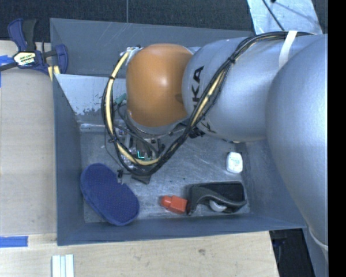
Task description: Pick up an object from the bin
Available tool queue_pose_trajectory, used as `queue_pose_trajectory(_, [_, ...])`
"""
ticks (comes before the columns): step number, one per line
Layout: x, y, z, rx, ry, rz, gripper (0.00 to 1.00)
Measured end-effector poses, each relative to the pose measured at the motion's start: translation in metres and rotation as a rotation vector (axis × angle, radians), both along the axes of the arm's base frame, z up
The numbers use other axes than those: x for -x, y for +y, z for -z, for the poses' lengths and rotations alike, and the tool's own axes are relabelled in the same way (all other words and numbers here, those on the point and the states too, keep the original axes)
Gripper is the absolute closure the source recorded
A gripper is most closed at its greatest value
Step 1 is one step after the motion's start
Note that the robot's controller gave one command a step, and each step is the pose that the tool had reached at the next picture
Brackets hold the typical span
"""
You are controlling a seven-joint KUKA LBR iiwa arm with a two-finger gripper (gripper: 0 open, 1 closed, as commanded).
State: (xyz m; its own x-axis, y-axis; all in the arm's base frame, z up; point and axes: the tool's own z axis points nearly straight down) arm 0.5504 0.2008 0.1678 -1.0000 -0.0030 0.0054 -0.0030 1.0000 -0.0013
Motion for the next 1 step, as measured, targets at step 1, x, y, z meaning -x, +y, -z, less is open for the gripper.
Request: queue_pose_trajectory(1, [0.0341, -0.0824, 0.0877, 0.004, 0.001, 0.142, 0.00])
